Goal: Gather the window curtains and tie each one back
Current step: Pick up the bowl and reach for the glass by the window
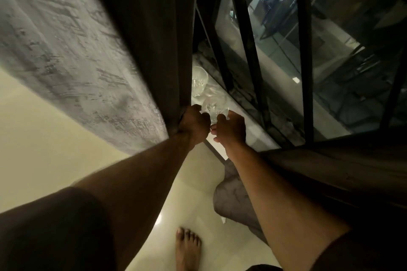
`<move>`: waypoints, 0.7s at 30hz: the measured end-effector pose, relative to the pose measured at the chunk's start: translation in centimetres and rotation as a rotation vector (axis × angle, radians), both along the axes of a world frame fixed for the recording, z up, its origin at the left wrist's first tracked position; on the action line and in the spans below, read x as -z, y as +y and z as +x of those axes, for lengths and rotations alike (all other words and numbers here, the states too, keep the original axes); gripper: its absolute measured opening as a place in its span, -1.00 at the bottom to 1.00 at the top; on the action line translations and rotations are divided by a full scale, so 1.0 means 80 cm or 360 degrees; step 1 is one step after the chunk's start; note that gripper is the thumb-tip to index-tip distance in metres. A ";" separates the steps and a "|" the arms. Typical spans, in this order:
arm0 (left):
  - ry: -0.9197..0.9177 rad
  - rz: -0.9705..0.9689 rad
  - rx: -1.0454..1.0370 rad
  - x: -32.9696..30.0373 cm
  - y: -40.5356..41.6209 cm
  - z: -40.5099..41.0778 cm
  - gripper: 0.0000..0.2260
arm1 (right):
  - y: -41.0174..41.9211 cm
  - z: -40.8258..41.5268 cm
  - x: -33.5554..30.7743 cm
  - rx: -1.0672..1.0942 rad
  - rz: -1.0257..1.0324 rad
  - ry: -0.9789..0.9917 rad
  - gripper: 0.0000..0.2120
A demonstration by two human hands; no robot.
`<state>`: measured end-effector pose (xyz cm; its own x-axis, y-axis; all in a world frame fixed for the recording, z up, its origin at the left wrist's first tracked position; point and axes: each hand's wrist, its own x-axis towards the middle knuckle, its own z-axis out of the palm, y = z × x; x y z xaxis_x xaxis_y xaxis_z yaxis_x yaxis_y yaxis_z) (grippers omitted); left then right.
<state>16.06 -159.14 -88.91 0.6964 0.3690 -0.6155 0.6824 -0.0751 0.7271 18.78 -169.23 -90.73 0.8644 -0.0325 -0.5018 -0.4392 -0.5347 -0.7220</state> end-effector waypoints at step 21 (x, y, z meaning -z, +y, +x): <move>0.0021 0.0124 -0.1122 -0.303 0.185 -0.656 -0.84 | 0.227 -0.561 -0.289 -0.1362 0.0078 0.0002 -0.82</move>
